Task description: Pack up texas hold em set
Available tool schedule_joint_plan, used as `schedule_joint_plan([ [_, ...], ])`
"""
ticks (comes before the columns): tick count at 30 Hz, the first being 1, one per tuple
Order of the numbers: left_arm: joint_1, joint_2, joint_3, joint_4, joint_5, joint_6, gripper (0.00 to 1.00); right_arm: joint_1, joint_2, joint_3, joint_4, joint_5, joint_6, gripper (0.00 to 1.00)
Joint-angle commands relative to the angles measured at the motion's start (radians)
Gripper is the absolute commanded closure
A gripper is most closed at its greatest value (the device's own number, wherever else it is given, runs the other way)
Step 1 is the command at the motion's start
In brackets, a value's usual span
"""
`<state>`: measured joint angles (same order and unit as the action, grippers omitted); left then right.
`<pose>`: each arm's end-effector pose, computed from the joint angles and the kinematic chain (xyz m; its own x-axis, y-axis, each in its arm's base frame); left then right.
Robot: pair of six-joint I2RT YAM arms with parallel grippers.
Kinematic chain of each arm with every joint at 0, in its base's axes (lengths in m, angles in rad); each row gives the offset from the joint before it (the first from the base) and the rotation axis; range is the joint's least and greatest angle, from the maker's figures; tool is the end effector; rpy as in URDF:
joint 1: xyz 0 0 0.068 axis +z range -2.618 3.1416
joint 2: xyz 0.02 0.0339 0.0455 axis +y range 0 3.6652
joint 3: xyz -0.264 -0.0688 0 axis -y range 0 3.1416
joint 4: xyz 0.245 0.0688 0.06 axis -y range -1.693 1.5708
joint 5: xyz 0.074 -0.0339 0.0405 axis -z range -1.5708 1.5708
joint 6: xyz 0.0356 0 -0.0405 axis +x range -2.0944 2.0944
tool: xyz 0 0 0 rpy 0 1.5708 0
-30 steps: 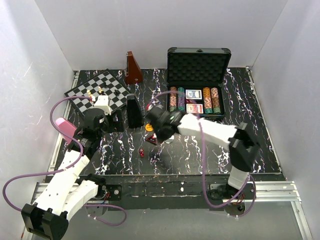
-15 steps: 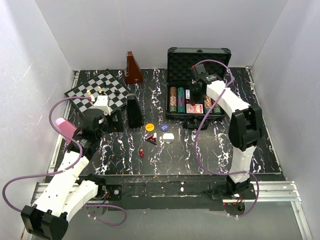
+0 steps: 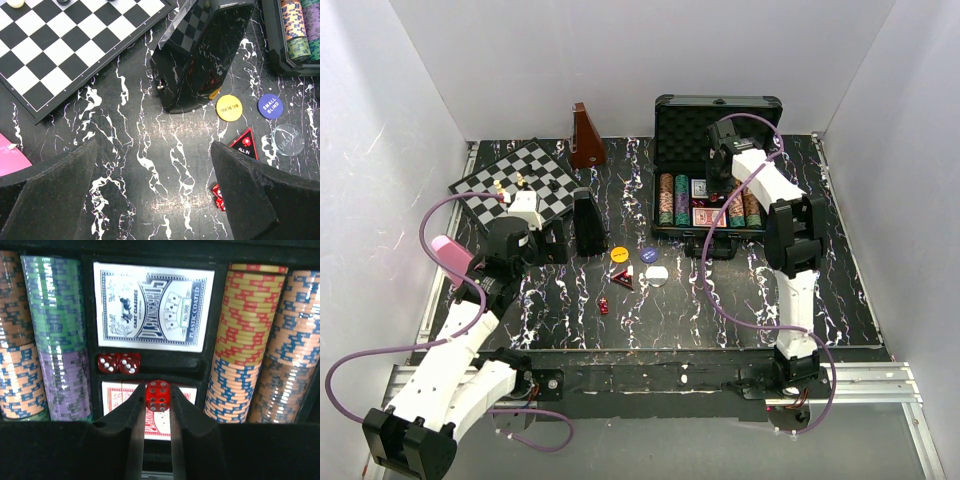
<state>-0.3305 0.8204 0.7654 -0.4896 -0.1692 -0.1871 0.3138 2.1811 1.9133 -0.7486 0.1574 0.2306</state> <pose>0.1733 -0.0531 0.2965 -0.5156 -0.0169 -0.8566 0.0893 0.9933 -0.0734 0.4591 0.1431 0.2301 -0.8390 -0.0350 -0.5430 -0.0355 0.9993 -0.0094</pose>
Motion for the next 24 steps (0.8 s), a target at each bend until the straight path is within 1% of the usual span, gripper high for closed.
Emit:
schedule_joint_plan([
  [1,0.001,-0.001,0.029,0.0,-0.006,0.0,0.02,-0.005,0.045,0.087,-0.012,0.004,-0.016,0.99],
  [9,0.001,0.003,0.031,0.0,-0.001,0.0,0.02,-0.01,0.103,0.121,-0.015,-0.01,-0.004,0.99],
  [24,0.001,0.0,0.031,0.0,0.008,-0.002,0.02,-0.01,0.141,0.121,-0.005,-0.056,0.022,0.99],
])
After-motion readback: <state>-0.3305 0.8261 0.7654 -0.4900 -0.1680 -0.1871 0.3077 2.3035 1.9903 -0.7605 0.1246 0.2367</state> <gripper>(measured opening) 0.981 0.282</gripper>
